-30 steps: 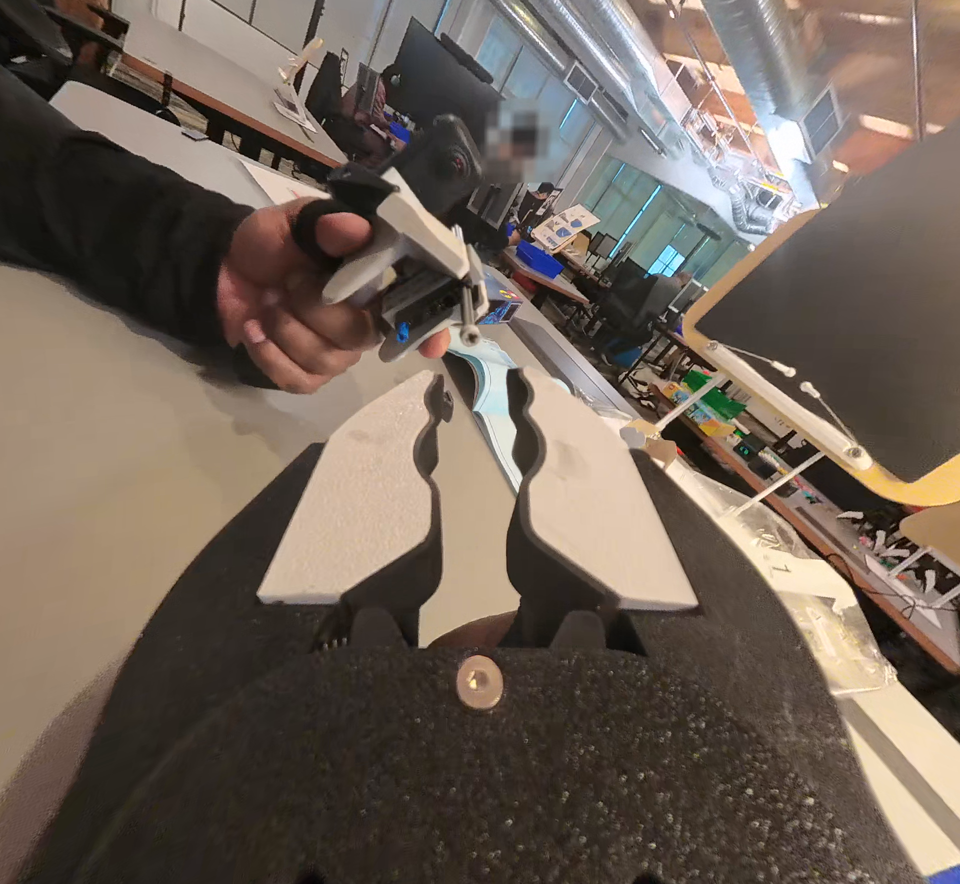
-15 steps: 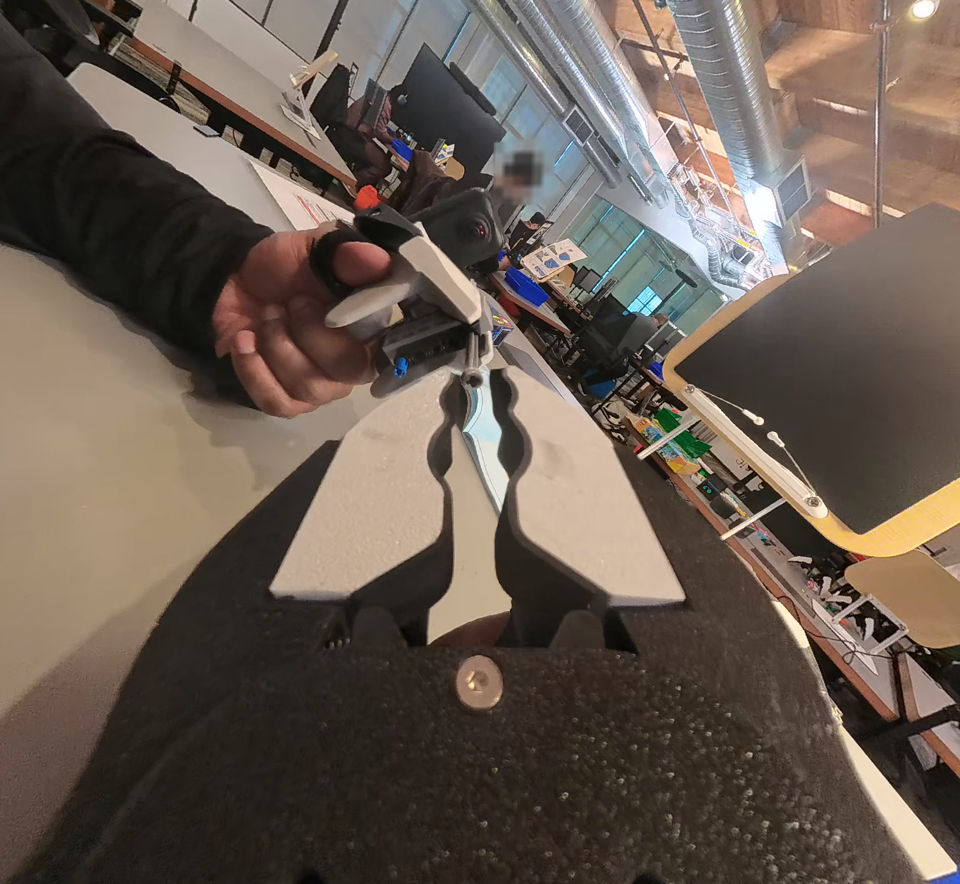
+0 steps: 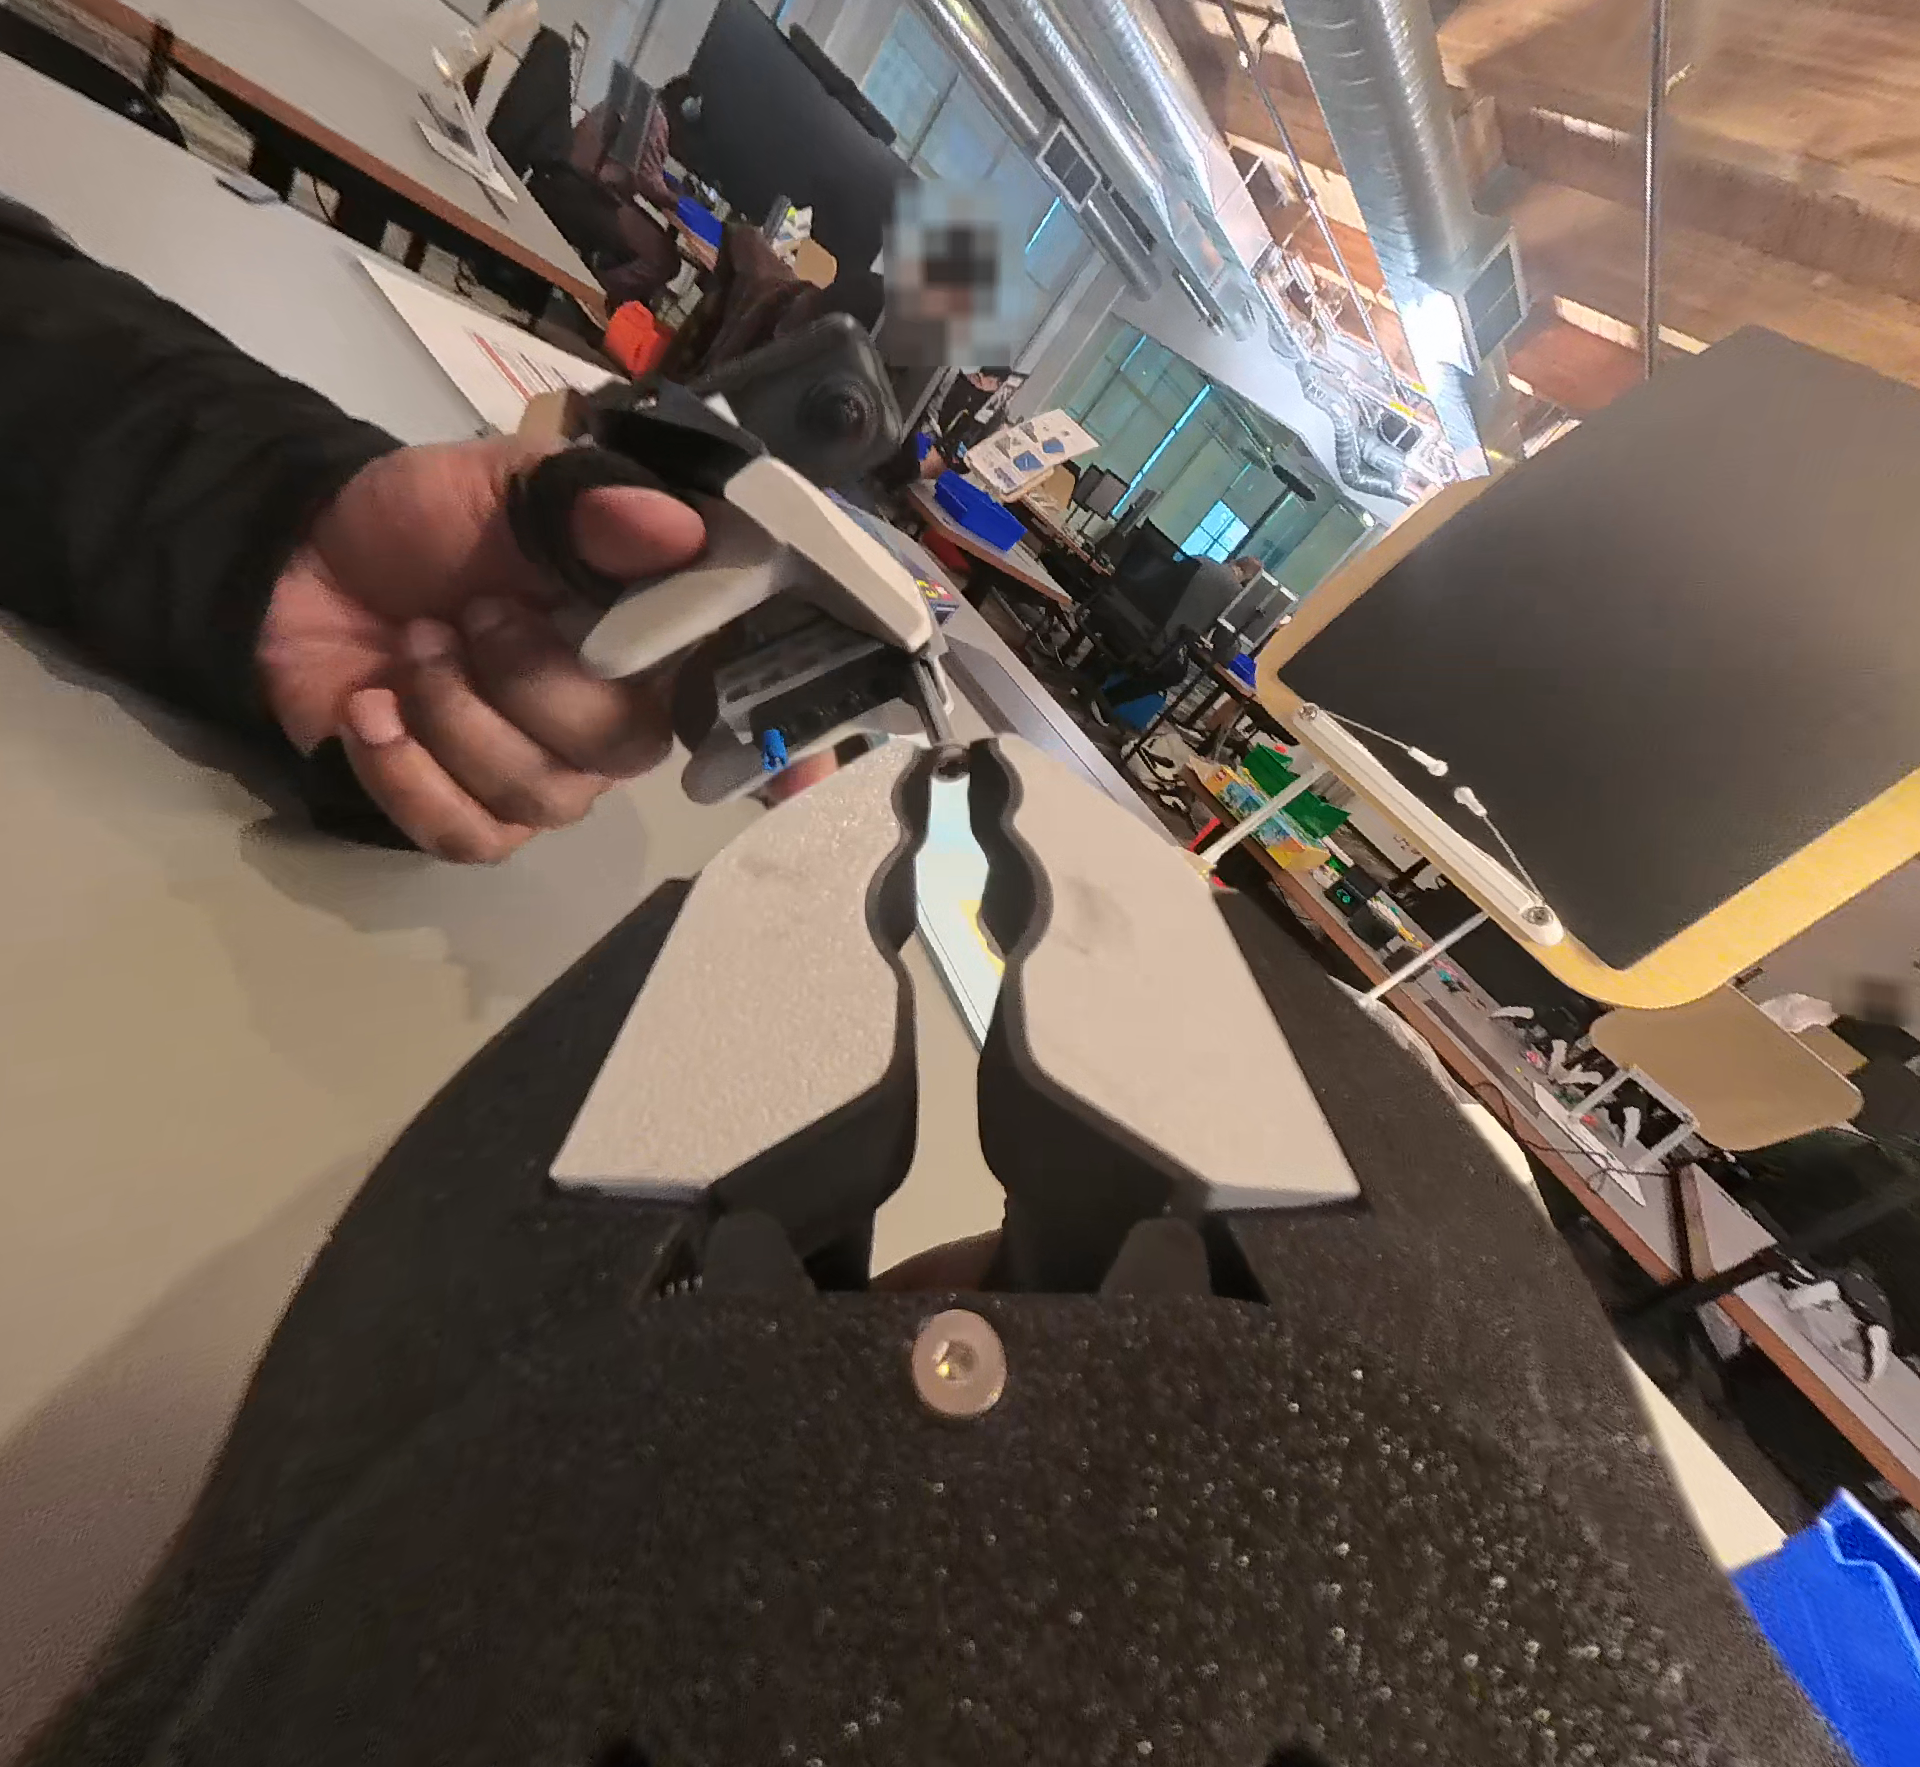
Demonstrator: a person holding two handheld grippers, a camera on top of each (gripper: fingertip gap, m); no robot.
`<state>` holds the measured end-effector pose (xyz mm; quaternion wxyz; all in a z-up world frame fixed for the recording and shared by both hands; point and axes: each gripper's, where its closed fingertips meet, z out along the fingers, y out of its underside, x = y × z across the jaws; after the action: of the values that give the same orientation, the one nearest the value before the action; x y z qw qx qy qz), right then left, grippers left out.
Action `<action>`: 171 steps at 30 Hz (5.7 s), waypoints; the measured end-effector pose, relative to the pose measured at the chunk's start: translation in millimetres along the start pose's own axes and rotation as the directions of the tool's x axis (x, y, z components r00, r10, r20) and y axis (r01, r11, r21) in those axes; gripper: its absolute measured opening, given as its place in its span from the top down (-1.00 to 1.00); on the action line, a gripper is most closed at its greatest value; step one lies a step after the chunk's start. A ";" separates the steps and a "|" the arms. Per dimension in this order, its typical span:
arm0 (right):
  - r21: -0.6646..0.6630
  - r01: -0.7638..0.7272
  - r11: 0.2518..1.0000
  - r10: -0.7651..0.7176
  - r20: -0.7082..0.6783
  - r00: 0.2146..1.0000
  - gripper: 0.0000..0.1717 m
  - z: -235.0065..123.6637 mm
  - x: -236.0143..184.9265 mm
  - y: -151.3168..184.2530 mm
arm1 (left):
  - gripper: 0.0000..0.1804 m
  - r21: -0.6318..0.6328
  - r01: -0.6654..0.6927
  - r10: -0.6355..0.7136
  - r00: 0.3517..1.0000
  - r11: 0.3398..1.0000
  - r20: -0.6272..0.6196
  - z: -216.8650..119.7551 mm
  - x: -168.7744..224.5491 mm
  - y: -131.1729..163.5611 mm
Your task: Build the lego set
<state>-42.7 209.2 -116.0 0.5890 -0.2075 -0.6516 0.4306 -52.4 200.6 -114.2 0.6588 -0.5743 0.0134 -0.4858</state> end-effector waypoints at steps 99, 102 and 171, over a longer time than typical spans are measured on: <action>0.075 -0.063 0.995 0.057 0.086 0.995 0.92 -9.7 -5.3 -19.6 | 0.87 -0.141 -0.326 0.327 0.945 0.935 -0.017 4.8 19.8 16.7; 0.071 -0.091 0.993 0.085 0.083 0.993 0.92 -9.7 -2.3 -18.9 | 0.87 -0.131 -0.332 0.336 0.942 0.934 0.005 6.9 17.8 17.0; -0.085 -0.110 0.990 0.130 0.299 0.945 0.91 0.8 -47.3 6.2 | 0.87 -0.359 -0.538 0.575 0.818 0.763 -0.004 11.0 26.2 25.9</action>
<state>-34.6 175.5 -148.8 0.4475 -0.1977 -0.7345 0.4703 -16.0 188.3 -116.3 0.6621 -0.6752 0.2330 -0.2269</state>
